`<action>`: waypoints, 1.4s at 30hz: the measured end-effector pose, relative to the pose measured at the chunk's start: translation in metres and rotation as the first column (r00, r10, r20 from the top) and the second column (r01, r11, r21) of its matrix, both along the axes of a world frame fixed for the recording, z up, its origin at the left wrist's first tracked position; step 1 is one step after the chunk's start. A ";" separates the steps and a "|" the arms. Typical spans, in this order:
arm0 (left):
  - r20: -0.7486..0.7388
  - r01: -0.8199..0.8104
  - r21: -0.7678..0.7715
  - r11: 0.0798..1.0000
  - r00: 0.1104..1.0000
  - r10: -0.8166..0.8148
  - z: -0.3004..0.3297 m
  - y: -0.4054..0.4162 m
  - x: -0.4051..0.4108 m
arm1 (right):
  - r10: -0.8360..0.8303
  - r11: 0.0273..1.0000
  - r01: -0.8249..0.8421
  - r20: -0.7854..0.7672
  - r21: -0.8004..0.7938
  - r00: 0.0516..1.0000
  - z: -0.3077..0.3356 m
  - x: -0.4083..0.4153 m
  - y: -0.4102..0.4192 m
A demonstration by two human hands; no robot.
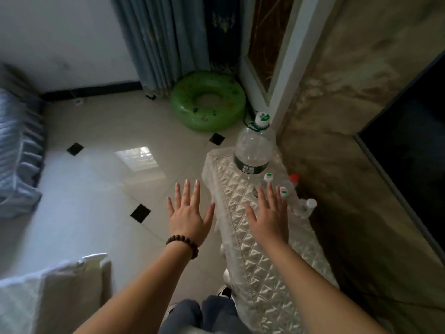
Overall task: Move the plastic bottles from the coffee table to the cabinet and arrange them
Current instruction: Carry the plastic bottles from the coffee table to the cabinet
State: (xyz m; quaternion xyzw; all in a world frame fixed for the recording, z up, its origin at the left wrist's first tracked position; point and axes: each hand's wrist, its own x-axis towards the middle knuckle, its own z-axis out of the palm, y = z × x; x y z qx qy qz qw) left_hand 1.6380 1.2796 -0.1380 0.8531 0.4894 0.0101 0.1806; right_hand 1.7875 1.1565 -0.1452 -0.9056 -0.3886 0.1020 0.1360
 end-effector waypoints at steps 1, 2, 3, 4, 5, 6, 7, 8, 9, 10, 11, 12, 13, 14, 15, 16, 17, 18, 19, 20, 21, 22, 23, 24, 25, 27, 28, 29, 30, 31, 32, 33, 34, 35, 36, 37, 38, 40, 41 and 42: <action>-0.004 -0.044 0.010 0.999 0.999 0.044 0.001 0.000 -0.013 | 0.039 0.999 -0.039 -0.002 -0.005 0.999 0.001 -0.009 0.008; -0.008 -0.089 0.024 0.996 0.996 0.089 0.002 0.000 -0.027 | 0.081 0.997 -0.081 -0.007 -0.010 0.997 0.003 -0.018 0.016; -0.012 -0.134 0.036 0.990 0.991 0.135 0.002 0.001 -0.042 | 0.124 0.992 -0.124 -0.015 -0.012 0.992 0.004 -0.029 0.024; -0.014 -0.180 0.044 0.983 0.983 0.181 0.002 0.001 -0.057 | 0.167 0.986 -0.167 -0.021 -0.014 0.986 0.006 -0.040 0.032; -0.014 -0.227 0.046 0.973 0.974 0.228 0.002 0.001 -0.074 | 0.208 0.978 -0.209 -0.025 -0.018 0.978 0.007 -0.052 0.040; -0.013 -0.273 0.046 0.961 0.962 0.274 0.002 0.001 -0.091 | 0.250 0.968 -0.251 -0.030 -0.022 0.968 0.008 -0.065 0.047; -0.013 -0.317 0.046 0.947 0.948 0.318 0.002 0.001 -0.108 | 0.289 0.957 -0.290 -0.036 -0.022 0.957 0.009 -0.078 0.054; -0.013 -0.357 0.046 0.933 0.934 0.358 0.003 0.000 -0.125 | 0.326 0.945 -0.327 -0.043 -0.019 0.944 0.011 -0.092 0.060; -0.011 -0.397 0.046 0.917 0.917 0.398 0.004 -0.003 -0.143 | 0.363 0.931 -0.364 -0.047 -0.016 0.930 0.012 -0.107 0.066; -0.005 -0.437 0.047 0.898 0.899 0.438 0.006 -0.006 -0.162 | 0.399 0.916 -0.400 -0.049 -0.013 0.916 0.012 -0.122 0.070; 0.003 -0.479 0.049 0.877 0.878 0.479 0.008 -0.010 -0.181 | 0.432 0.901 -0.433 -0.053 -0.009 0.900 0.013 -0.138 0.074; 0.012 -0.520 0.051 0.853 0.854 0.520 0.009 -0.016 -0.200 | 0.465 0.885 -0.466 -0.061 0.000 0.883 0.014 -0.155 0.077; 0.018 -0.558 0.055 0.828 0.830 0.558 0.010 -0.022 -0.218 | 0.499 0.866 -0.500 -0.069 0.006 0.864 0.015 -0.173 0.079; 0.026 -0.594 0.056 0.802 0.804 0.594 0.010 -0.030 -0.238 | 0.534 0.845 -0.535 -0.074 0.012 0.842 0.016 -0.192 0.080; 0.040 -0.629 0.055 0.775 0.777 0.628 0.010 -0.038 -0.257 | 0.570 0.822 -0.570 -0.074 0.018 0.819 0.016 -0.213 0.079; 0.057 -0.662 0.051 0.748 0.749 0.660 0.009 -0.048 -0.277 | 0.603 0.797 -0.603 -0.072 0.025 0.795 0.017 -0.234 0.077; 0.070 -0.693 0.049 0.719 0.720 0.690 0.009 -0.059 -0.298 | 0.632 0.775 -0.632 -0.076 0.030 0.771 0.017 -0.257 0.073; 0.077 -0.723 0.050 0.689 0.690 0.720 0.008 -0.071 -0.319 | 0.660 0.750 -0.661 -0.084 0.027 0.746 0.016 -0.279 0.068; 0.078 -0.752 0.050 0.657 0.659 0.748 0.007 -0.084 -0.341 | 0.690 0.722 -0.691 -0.093 0.020 0.718 0.015 -0.302 0.061; 0.077 -0.779 0.047 0.626 0.627 0.775 0.007 -0.098 -0.363 | 0.721 0.690 -0.723 -0.103 0.018 0.686 0.013 -0.324 0.054; 0.081 -0.806 0.045 0.590 0.592 0.802 0.007 -0.113 -0.385 | 0.749 0.658 -0.752 -0.112 0.022 0.653 0.012 -0.347 0.045; 0.085 -0.834 0.047 0.550 0.552 0.830 0.006 -0.128 -0.406 | 0.777 0.625 -0.780 -0.120 0.030 0.618 0.011 -0.369 0.037; 0.088 -0.860 0.048 0.509 0.511 0.855 0.007 -0.144 -0.426 | 0.804 0.589 -0.807 -0.126 0.036 0.581 0.011 -0.392 0.028; 0.087 -0.881 0.046 0.470 0.472 0.877 0.007 -0.160 -0.446 | 0.829 0.553 -0.832 -0.135 0.043 0.543 0.011 -0.415 0.019; 0.084 -0.900 0.045 0.434 0.436 0.896 0.008 -0.175 -0.465 | 0.851 0.516 -0.855 -0.144 0.051 0.505 0.011 -0.437 0.011; 0.087 -0.933 0.053 0.355 0.358 0.930 0.009 -0.207 -0.500 | 0.889 0.444 -0.893 -0.153 0.068 0.431 0.012 -0.478 -0.006; 0.089 -0.949 0.057 0.310 0.314 0.945 0.010 -0.223 -0.517 | 0.905 0.410 -0.909 -0.155 0.074 0.396 0.011 -0.498 -0.015; 0.093 -0.962 0.061 0.266 0.271 0.958 0.011 -0.238 -0.533 | 0.918 0.379 -0.922 -0.157 0.080 0.364 0.011 -0.517 -0.023; 0.096 -0.973 0.063 0.223 0.228 0.969 0.012 -0.253 -0.549 | 0.929 0.350 -0.933 -0.157 0.086 0.334 0.011 -0.535 -0.030; 0.102 -0.982 0.061 0.181 0.187 0.977 0.012 -0.268 -0.563 | 0.941 0.318 -0.944 -0.152 0.089 0.302 0.011 -0.553 -0.038; 0.111 -0.988 0.058 0.143 0.148 0.983 0.013 -0.282 -0.576 | 0.952 0.284 -0.955 -0.145 0.090 0.270 0.011 -0.569 -0.045; 0.117 -0.993 0.055 0.108 0.114 0.987 0.012 -0.295 -0.589 | 0.961 0.252 -0.963 -0.140 0.095 0.237 0.012 -0.586 -0.052; 0.120 -0.995 0.056 0.077 0.083 0.989 0.012 -0.307 -0.600 | 0.968 0.225 -0.968 -0.138 0.108 0.210 0.012 -0.601 -0.058; 0.119 -0.997 0.056 0.048 0.054 0.991 0.011 -0.319 -0.611 | 0.972 0.205 -0.972 -0.139 0.119 0.188 0.012 -0.615 -0.064; 0.117 -0.998 0.054 0.021 0.027 0.993 0.010 -0.329 -0.621 | 0.976 0.187 -0.975 -0.141 0.123 0.169 0.012 -0.628 -0.070; 0.114 -0.999 0.048 -0.004 0.001 0.993 0.009 -0.338 -0.631 | 0.979 0.165 -0.979 -0.140 0.122 0.148 0.011 -0.640 -0.075; 0.110 -0.999 0.041 -0.027 -0.022 0.994 0.008 -0.347 -0.640 | 0.983 0.141 -0.983 -0.136 0.120 0.124 0.010 -0.651 -0.079; 0.104 -0.998 0.027 -0.065 -0.062 0.993 0.005 -0.359 -0.656 | 0.989 0.095 -0.989 -0.127 0.111 0.080 0.008 -0.670 -0.083; 0.101 -0.997 0.019 -0.079 -0.076 0.992 0.004 -0.364 -0.663 | 0.990 0.075 -0.992 -0.125 0.102 0.062 0.007 -0.679 -0.084; 0.098 -0.996 0.012 -0.091 -0.089 0.991 0.002 -0.367 -0.669 | 0.991 0.062 -0.994 -0.126 0.093 0.050 0.006 -0.687 -0.083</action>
